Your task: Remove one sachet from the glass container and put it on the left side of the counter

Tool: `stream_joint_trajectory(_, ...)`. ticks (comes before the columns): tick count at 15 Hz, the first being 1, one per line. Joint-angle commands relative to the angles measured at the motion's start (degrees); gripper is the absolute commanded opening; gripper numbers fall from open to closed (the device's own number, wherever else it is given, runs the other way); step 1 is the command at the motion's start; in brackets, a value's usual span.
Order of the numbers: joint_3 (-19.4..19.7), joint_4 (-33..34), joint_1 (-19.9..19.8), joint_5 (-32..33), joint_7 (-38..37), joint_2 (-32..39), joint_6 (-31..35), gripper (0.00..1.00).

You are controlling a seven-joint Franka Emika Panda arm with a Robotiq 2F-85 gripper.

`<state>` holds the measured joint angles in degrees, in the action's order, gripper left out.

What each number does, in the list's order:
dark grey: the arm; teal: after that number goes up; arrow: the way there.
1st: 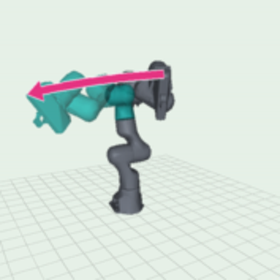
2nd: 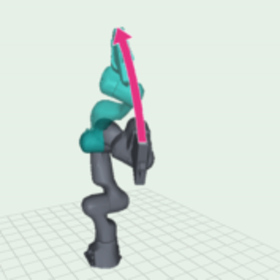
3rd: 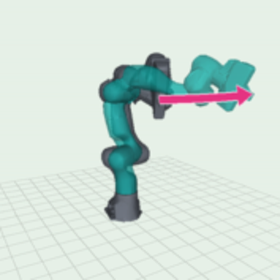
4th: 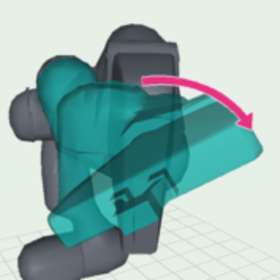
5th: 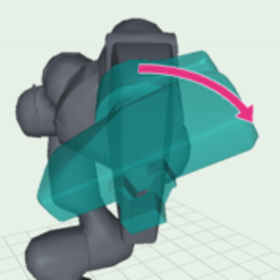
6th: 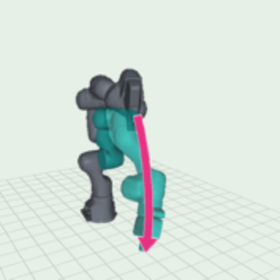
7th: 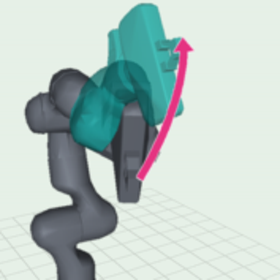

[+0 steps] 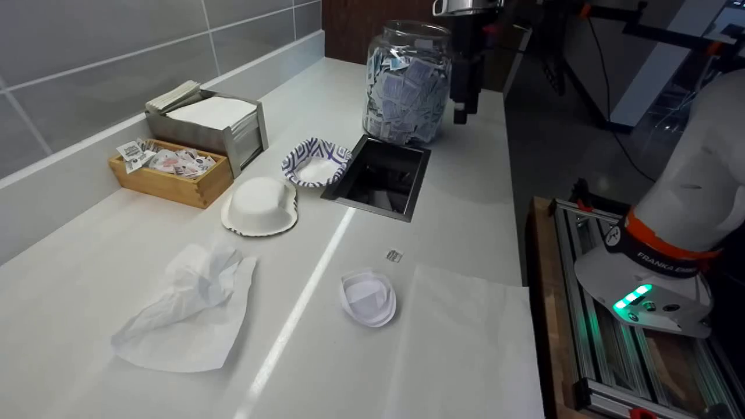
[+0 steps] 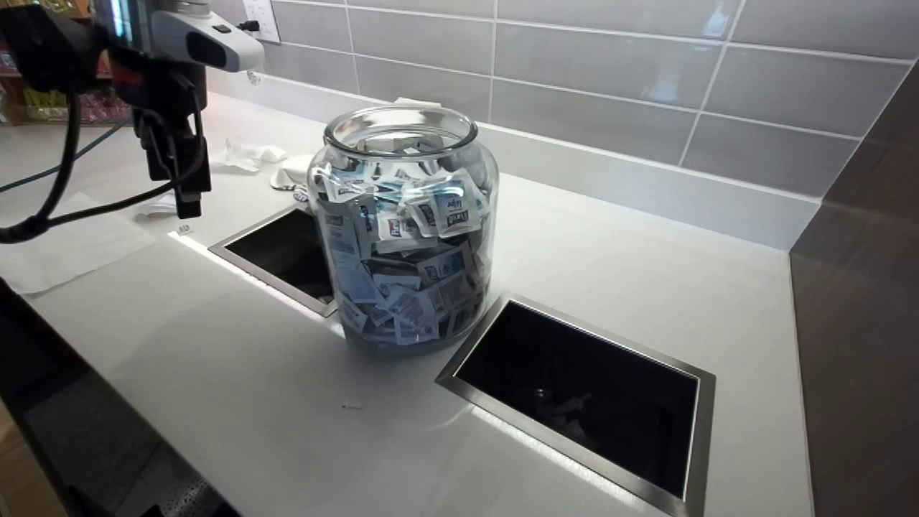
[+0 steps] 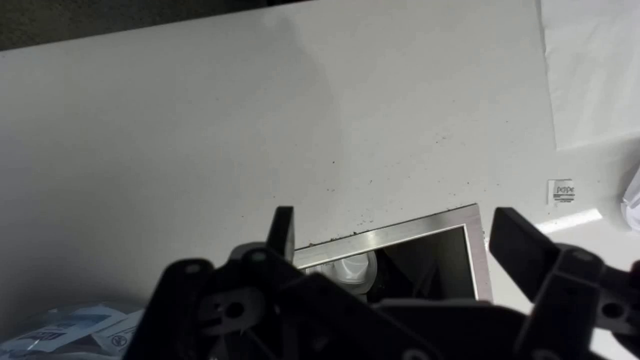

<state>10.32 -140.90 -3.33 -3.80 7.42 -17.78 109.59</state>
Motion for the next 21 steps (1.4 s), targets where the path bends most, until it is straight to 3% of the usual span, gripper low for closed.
stream_joint_trajectory(1, -2.11, 0.62, -2.15, 2.93, -4.50, -1.64, 0.40, 1.00)
stream_joint_trajectory(9, -7.00, 2.64, -5.89, 14.22, -19.09, -9.51, 8.43, 1.00)
stream_joint_trajectory(16, -8.76, 2.89, -12.88, 19.97, -35.20, -9.95, 19.35, 1.00)
stream_joint_trajectory(17, -8.45, 2.26, -13.64, 20.97, -35.57, -10.12, 22.67, 1.00)
stream_joint_trajectory(18, -8.00, 3.72, -11.95, 18.68, -31.92, -9.67, 19.05, 1.00)
stream_joint_trajectory(21, -7.99, 3.54, -13.38, 19.37, -33.27, -9.59, 21.51, 1.00)
